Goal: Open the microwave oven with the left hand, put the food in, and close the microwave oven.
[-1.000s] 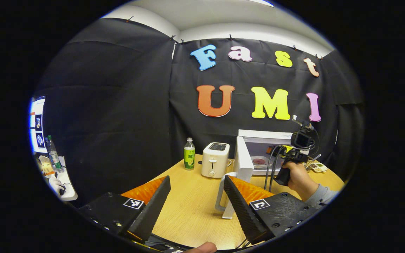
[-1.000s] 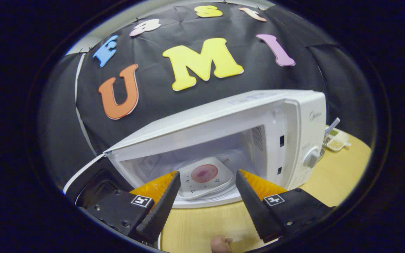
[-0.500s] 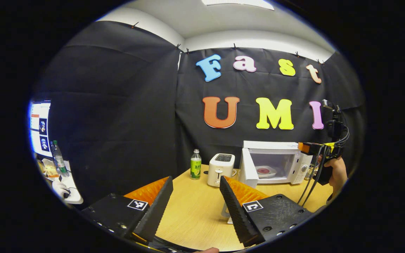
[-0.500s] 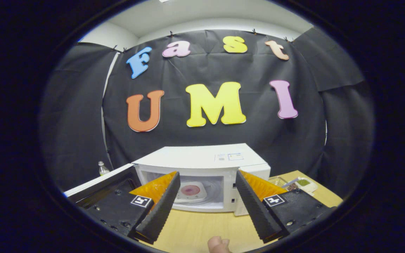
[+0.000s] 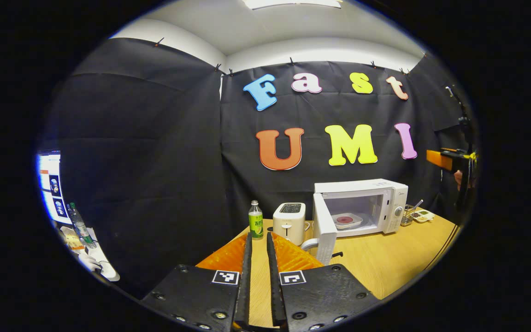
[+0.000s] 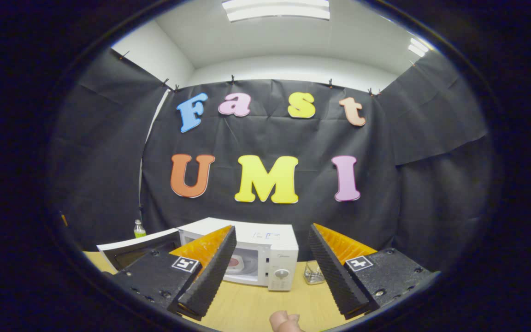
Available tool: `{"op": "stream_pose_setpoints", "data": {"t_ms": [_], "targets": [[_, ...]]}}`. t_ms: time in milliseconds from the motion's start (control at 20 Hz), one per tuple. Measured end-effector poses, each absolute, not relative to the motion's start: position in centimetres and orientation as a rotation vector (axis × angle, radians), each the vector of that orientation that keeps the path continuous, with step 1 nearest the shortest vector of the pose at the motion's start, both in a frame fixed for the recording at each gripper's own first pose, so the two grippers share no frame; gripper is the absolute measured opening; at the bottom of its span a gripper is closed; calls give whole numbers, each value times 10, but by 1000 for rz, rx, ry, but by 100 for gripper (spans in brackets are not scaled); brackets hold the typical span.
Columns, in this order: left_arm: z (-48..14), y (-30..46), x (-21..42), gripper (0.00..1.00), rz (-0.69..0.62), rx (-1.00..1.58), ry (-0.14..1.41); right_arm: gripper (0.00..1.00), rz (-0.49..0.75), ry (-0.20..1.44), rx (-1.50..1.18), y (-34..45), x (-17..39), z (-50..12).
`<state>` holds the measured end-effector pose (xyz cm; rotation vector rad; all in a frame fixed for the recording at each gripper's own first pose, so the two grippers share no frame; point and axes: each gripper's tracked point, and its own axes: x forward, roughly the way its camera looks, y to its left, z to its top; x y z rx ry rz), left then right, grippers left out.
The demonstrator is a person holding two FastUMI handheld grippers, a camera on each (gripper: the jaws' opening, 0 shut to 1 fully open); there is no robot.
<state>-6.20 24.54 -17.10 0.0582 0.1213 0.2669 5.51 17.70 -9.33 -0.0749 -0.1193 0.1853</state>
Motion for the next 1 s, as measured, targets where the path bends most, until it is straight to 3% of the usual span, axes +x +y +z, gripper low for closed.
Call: {"op": "stream_pose_setpoints", "data": {"t_ms": [50, 100, 200, 250, 300, 350, 600, 650, 700, 800, 850, 900, 950, 1000], "targets": [[-178, 247, -60, 18, 270, 63, 129, 100, 181, -131, -73, 168, 42, -89], [-180, 248, -53, 29, 260, 60, 131, 100, 182, -136, -68, 163, 30, -84], [-192, 234, -43, 0, 201, 27, 144, 100, 172, -153, -59, 147, 8, -77], [-197, 235, -39, 0, 200, 29, 149, 100, 161, -162, -61, 135, -2, -73], [-204, 237, -32, 0, 198, 33, 155, 91, 148, -169, -62, 124, -10, -71], [-211, 235, -26, 0, 182, 30, 160, 100, 137, -172, -68, 116, -19, -71], [-258, 229, 9, 0, 125, 9, 215, 100, 82, -187, -88, 81, -65, -64], [-268, 228, 16, 0, 114, 0, 229, 91, 66, -186, -97, 75, -75, -64], [-277, 228, 21, 0, 106, -2, 245, 100, 63, -181, -105, 73, -83, -64], [-289, 230, 26, 0, 102, -8, 256, 100, 77, -177, -112, 77, -92, -62], [-294, 231, 27, 0, 101, -21, 260, 91, 84, -172, -116, 76, -95, -62], [-298, 229, 25, 0, 87, -40, 260, 100, 89, -167, -119, 75, -97, -63], [-299, 223, 22, 0, 69, -57, 256, 100, 93, -167, -121, 73, -99, -62], [-298, 216, 22, 0, 43, -71, 250, 92, 93, -164, -117, 71, -101, -62]]}}
